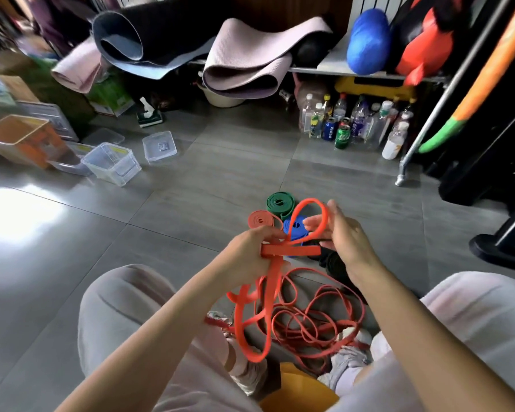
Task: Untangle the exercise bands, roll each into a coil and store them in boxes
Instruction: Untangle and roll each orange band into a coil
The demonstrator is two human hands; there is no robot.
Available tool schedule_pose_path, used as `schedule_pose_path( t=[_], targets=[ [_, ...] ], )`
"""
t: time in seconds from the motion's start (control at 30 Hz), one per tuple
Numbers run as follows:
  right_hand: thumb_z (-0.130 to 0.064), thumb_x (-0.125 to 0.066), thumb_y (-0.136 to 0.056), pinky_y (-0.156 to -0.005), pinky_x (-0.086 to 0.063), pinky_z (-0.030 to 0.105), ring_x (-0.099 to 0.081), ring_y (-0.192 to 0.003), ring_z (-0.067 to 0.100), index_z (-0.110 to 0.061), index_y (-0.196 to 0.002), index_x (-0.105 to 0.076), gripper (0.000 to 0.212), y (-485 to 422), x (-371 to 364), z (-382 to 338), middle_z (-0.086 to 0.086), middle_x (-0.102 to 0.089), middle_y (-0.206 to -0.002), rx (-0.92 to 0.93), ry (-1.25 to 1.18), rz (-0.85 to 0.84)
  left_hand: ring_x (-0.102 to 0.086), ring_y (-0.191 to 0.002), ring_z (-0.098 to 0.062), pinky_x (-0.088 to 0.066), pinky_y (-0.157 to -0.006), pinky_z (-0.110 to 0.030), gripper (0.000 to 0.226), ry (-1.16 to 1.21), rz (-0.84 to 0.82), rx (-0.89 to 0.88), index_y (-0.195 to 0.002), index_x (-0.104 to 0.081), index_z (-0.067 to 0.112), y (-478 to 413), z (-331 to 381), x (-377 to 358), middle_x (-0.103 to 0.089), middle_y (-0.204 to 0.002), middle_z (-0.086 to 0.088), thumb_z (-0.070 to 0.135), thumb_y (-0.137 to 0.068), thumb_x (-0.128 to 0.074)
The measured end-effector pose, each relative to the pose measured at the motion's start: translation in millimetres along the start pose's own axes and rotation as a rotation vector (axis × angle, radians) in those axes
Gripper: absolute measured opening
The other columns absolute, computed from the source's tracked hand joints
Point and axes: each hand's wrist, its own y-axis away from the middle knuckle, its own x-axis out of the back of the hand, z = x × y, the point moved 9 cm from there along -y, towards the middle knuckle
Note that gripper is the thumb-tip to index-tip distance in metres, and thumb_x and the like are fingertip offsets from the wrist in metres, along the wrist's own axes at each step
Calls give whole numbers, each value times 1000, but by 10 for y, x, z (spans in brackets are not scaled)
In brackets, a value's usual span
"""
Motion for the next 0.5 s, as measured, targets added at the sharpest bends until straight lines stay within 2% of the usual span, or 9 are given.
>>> schedule_pose_path(
  t=[0.07, 0.1, 0.17, 0.23, 0.27, 0.33, 0.4, 0.43, 0.5],
  targets=[
    [-68, -35, -85, -49, -46, 11, -68, -63, 9, -22, -65, -75, 65, 53, -77, -59, 1, -74, -73, -62, -87, -99, -61, -79, -10, -41, -71, -9, 42, 9, 57, -35, -109, -65, 24, 14, 61, 22, -59, -77, 22, 13, -70, -78],
    [-70, -39, -77, -51, -47, 12, -69, -64, 10, -20, -66, -75, 63, 71, -88, -118, 3, -74, -73, -46, -119, -130, -61, -79, -11, -41, -70, -10, 41, 9, 90, -45, -107, -66, 23, 20, 99, 45, -60, -78, 19, 12, -69, -77],
    [-57, -53, -74, -56, -49, 14, -68, -63, 10, -17, -69, -72, 45, 107, -91, -304, 2, -73, -70, 84, -143, -176, -62, -85, -15, -40, -70, -14, 40, -11, 99, -50, -107, -66, 23, 29, 99, 41, -60, -84, 14, 12, -69, -75],
    [-37, -58, -82, -60, -50, 15, -64, -60, 6, -19, -70, -68, 24, 146, -133, -448, -3, -70, -64, 199, -106, -222, -61, -94, -21, -35, -72, -15, 39, -84, 90, -37, -109, -64, 24, 16, 78, 55, -57, -93, 10, 16, -72, -73],
    [-32, -58, -84, -63, -50, 15, -63, -59, 4, -21, -69, -67, 20, 163, -175, -489, -5, -69, -63, 229, -63, -243, -57, -100, -22, -34, -76, -16, 38, -141, 75, -38, -110, -63, 25, 8, 70, 55, -57, -101, 8, 20, -73, -72],
    [-39, -60, -78, -68, -49, 17, -63, -61, 2, -25, -68, -67, 19, 194, -263, -514, -7, -69, -63, 224, -2, -271, -52, -108, -23, -36, -89, -22, 36, -231, 25, -30, -110, -63, 25, 1, 34, 39, -56, -118, 3, 26, -75, -72],
    [-48, -62, -76, -71, -48, 20, -63, -66, 1, -24, -69, -70, 26, 220, -336, -506, -7, -70, -67, 195, 10, -300, -56, -106, -21, -41, -90, -26, 29, -247, -27, -12, -105, -66, 25, 19, -1, 36, -60, -117, 3, 27, -76, -72],
    [-47, -60, -83, -73, -49, 23, -64, -71, 3, -24, -71, -71, 28, 230, -360, -498, -6, -71, -70, 189, 18, -310, -58, -103, -19, -43, -87, -27, 26, -247, -54, -7, -103, -67, 25, 33, -16, 28, -62, -113, 4, 27, -77, -71],
    [-32, -51, -94, -81, -51, 36, -64, -78, 9, -22, -76, -72, 29, 240, -366, -487, -1, -72, -77, 176, 36, -311, -59, -104, -17, -43, -85, -22, 30, -225, -107, -29, -110, -65, 22, 53, -36, -10, -63, -113, 3, 21, -80, -67]
  ],
)
